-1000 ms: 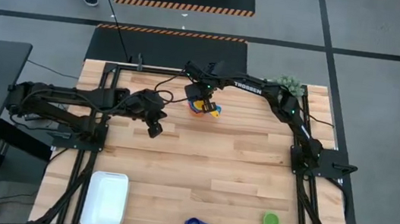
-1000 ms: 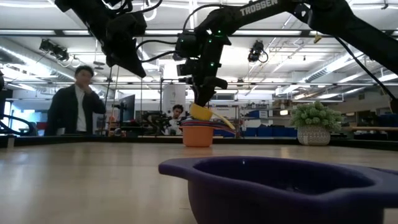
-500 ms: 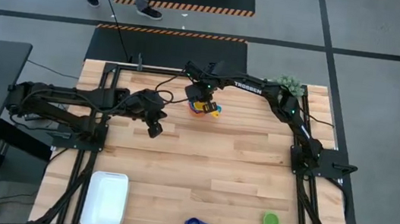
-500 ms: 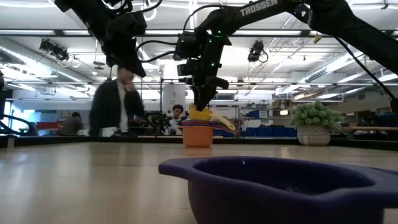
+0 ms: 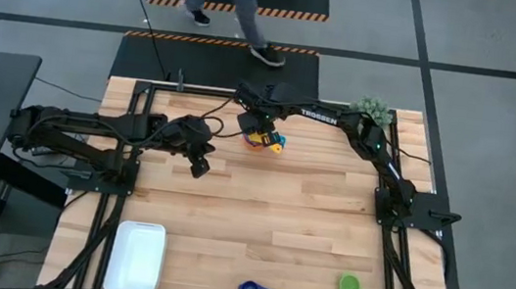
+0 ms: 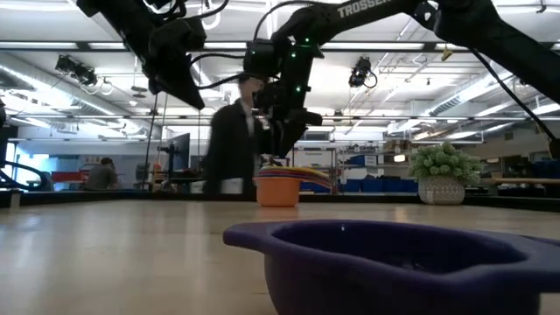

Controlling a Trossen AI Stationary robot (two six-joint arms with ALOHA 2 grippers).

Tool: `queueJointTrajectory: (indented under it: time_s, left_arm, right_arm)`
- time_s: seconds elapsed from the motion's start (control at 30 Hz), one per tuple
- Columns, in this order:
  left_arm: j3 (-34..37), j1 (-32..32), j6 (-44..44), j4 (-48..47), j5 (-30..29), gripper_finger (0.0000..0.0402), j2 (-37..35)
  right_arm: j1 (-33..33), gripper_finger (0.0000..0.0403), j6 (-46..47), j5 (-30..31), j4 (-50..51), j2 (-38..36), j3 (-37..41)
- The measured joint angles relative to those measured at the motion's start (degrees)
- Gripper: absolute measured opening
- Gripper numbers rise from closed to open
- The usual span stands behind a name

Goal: Nest measuring cups in basket
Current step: Stack the yellow measuring cup on top of the blue measuring cup

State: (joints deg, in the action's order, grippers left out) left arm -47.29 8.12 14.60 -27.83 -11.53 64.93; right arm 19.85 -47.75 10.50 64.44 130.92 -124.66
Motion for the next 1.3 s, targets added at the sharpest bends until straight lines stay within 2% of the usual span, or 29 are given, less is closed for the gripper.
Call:
queueJointTrajectory:
  time_s: [0.17, 0.3, 0.4, 0.5, 0.67, 0.77, 0.9, 1.13, 1.3]
  left_arm:
    - [0.0, 0.0, 2.6, -0.3, 0.3, 0.0, 0.0]
    - [0.0, 0.0, 2.8, -1.6, 0.9, 0.0, 0.0]
    - [0.0, 0.0, 2.8, -1.7, 0.9, 0.0, 0.0]
    - [0.0, 0.0, 3.1, -1.4, 0.9, 0.0, 1.0]
    - [0.0, -0.8, 4.2, 2.6, 1.0, 0.0, 6.7]
    - [0.0, -2.1, 3.7, 11.8, 1.1, 0.0, 11.9]
    - [0.0, -2.6, 1.3, 22.1, 1.3, 0.0, 18.4]
    - [0.0, -0.9, 0.6, 34.3, 1.3, 0.0, 28.6]
    - [-0.1, 0.2, 1.1, 45.7, 2.2, 0.0, 35.2]
  right_arm:
    - [-1.8, 0.0118, 0.1, 6.6, -0.1, -2.0, 0.0]
    - [-2.3, 0.0062, 2.0, 9.4, 0.2, -5.5, 0.0]
    - [-1.9, 0.0013, 5.8, 9.4, 1.1, -9.3, -0.1]
    - [-0.3, 0.0011, 11.0, 8.7, 2.4, -13.4, -0.1]
    - [6.4, 0.0005, 19.6, -0.3, 5.5, -18.1, -0.1]
    - [11.2, 0.0003, 23.7, -6.6, 6.1, -19.3, -0.1]
    - [16.2, 0.0002, 25.7, -10.1, 7.3, -18.6, 1.3]
    - [20.6, 0.0002, 23.7, -20.4, 1.8, -18.5, 12.7]
    - [21.2, 0.0001, 23.4, -23.1, -5.5, -18.5, 20.1]
